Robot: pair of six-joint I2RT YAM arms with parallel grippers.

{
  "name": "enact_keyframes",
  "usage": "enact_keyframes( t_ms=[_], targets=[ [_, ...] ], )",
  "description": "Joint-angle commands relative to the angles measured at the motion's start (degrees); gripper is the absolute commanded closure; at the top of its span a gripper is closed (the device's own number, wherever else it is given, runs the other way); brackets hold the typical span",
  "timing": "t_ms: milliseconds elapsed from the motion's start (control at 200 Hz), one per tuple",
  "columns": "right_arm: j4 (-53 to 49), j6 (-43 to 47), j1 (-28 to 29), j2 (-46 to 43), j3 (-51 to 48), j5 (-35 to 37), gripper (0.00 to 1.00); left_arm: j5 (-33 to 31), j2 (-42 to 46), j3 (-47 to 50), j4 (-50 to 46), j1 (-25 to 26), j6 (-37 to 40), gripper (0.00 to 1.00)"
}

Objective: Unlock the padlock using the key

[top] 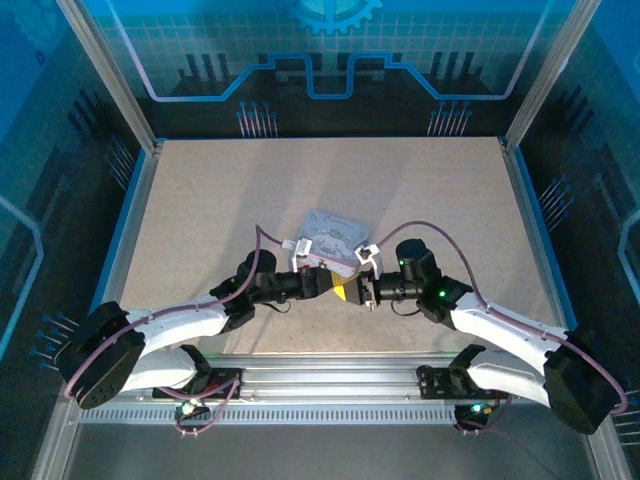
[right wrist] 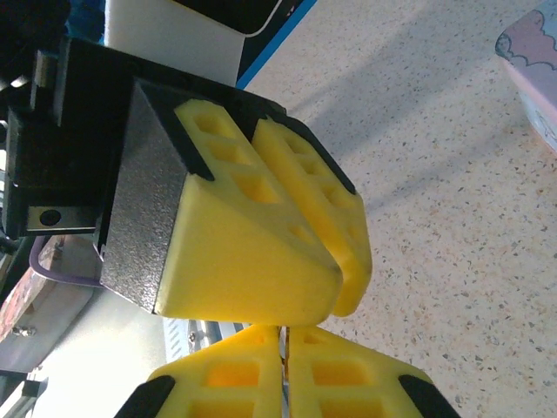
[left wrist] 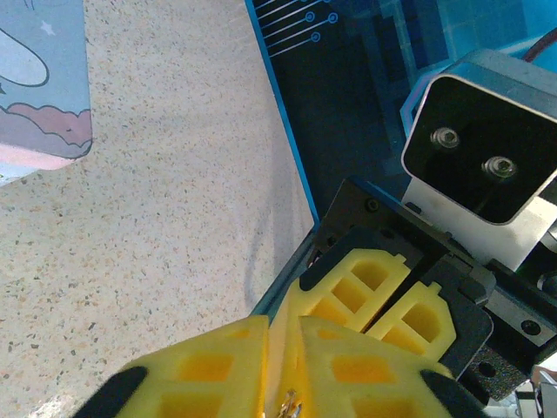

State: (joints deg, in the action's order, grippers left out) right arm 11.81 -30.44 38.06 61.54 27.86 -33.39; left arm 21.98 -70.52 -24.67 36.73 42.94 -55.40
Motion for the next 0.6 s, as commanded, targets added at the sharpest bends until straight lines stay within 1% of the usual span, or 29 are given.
enact_keyframes(
  t_ms=[0,150,220,385,595],
  targets=[
    [2.6,-1.1,-0.5,0.3,1.1,0.5,0.9,0.9,0.0,-1.3,1.1,0.4,1.1,0.89],
    [1.3,-0.6,-0.7,-0.1,0.6,0.7,0.86,0.1,1.0,-1.1,0.4,0.5,1.5,1.0],
    [0.7,-0.5,-0.9,-0.8,0.1,0.6,0.83,-0.5,1.7,-1.1,-0.7,0.4,2.1,1.0],
    [0.6,-1.3,-1.5,-3.8,-1.5,0.4,0.72,-1.4,3.4,-1.1,-2.9,0.4,3.3,1.0],
    [1.7,-3.3,-2.1,-5.5,-2.7,0.6,0.64,-2.1,4.4,-0.8,-3.1,0.5,3.7,1.0]
  ],
)
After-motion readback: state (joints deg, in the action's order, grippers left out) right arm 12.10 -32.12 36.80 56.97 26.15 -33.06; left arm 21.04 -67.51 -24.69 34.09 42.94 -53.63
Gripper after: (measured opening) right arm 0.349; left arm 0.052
